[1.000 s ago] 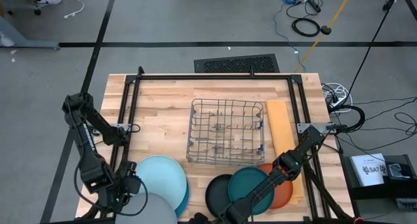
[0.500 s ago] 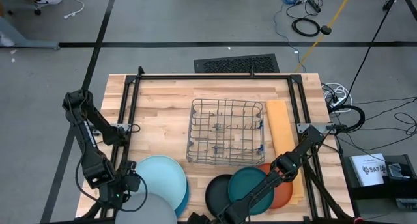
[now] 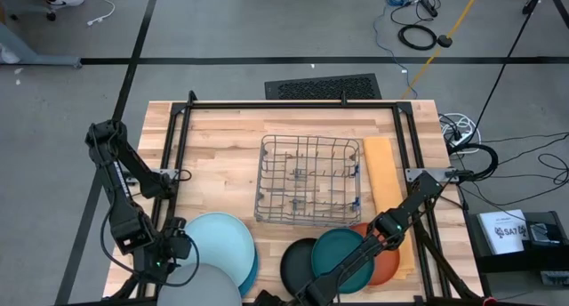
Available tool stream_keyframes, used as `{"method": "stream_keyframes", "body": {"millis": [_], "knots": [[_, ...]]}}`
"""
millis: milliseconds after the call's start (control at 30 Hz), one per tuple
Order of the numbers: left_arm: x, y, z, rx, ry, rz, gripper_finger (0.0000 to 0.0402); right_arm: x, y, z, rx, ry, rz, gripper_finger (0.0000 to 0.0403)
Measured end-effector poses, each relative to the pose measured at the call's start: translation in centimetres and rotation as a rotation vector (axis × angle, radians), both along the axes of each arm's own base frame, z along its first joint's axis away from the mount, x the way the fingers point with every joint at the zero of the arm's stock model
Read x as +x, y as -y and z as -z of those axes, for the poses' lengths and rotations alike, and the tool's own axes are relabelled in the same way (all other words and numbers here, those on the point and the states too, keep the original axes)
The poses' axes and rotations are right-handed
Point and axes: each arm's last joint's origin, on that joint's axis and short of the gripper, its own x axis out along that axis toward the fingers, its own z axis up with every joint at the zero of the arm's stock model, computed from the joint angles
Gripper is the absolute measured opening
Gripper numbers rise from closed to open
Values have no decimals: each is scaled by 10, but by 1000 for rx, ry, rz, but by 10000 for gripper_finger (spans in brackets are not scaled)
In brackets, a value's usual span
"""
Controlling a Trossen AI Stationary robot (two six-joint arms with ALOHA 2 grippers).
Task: Sort dishes
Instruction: Put the gray plate into the dish rack
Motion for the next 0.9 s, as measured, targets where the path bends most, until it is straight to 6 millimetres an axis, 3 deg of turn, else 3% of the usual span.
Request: {"method": "stream_keyframes", "body": {"millis": [133, 267, 667, 900], "knots": [[0, 0, 0, 1, 2, -2, 256, 7, 7, 2, 6, 9, 40, 210], [0, 0, 0, 4, 8, -4, 256, 10, 12, 2, 2, 22, 65, 242], [-1, -1, 17, -9, 2, -2, 256, 13, 16, 3, -30, 35, 138, 247], [-1, -1, 17, -10, 1, -1, 256, 11, 18, 8, -67, 0, 164, 247]]}}
